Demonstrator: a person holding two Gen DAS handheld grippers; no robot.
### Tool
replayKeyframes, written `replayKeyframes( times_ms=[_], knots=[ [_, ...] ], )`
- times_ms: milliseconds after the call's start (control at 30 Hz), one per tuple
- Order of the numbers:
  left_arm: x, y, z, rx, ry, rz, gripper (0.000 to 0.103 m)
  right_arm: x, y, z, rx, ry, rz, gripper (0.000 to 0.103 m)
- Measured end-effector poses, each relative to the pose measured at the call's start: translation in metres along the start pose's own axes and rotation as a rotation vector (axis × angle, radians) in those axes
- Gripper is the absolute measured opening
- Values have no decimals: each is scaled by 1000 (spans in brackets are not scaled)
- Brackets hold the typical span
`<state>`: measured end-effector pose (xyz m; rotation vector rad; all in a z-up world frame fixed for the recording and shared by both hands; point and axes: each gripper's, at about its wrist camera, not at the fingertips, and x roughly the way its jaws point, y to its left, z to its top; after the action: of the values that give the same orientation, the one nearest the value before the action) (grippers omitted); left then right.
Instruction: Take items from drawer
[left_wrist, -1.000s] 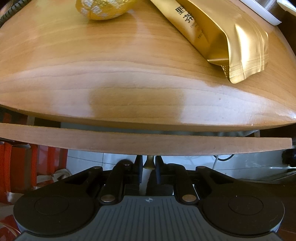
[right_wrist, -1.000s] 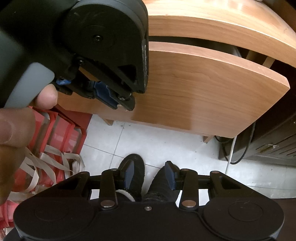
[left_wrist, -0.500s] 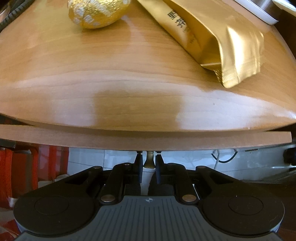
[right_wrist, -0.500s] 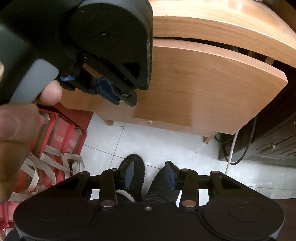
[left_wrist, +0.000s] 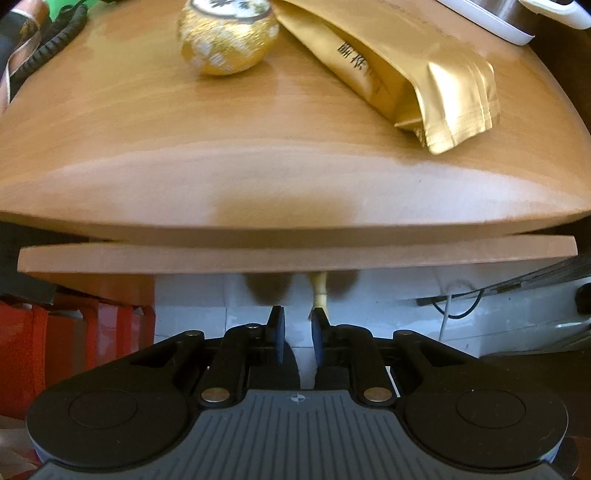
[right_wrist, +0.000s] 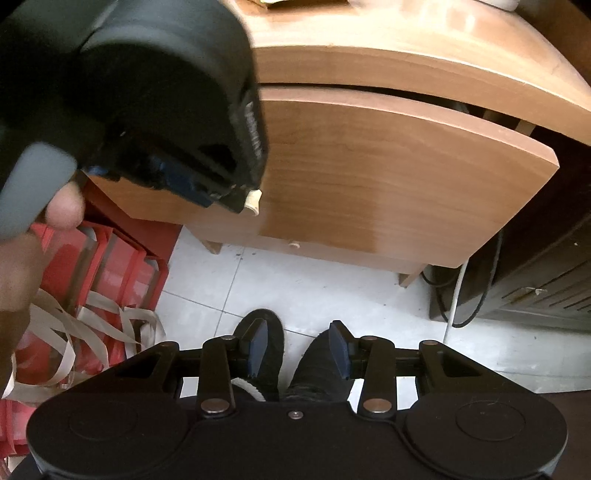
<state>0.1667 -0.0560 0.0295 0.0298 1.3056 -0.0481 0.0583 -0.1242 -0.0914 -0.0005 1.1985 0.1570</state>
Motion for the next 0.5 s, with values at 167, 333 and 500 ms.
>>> replayKeyframes(
  times_ms=[167,333,500],
  knots=[
    [37,24,-50,-11,-12,0,19,-10,-2,-1,7,-5,-5,37],
    [46,28,-74,-20,-22,2,23,-17,1,-6,3,-5,-9,37],
    [37,14,-114,-35,-26,2,27,-21,4,-10,-3,-5,-23,37]
  ],
)
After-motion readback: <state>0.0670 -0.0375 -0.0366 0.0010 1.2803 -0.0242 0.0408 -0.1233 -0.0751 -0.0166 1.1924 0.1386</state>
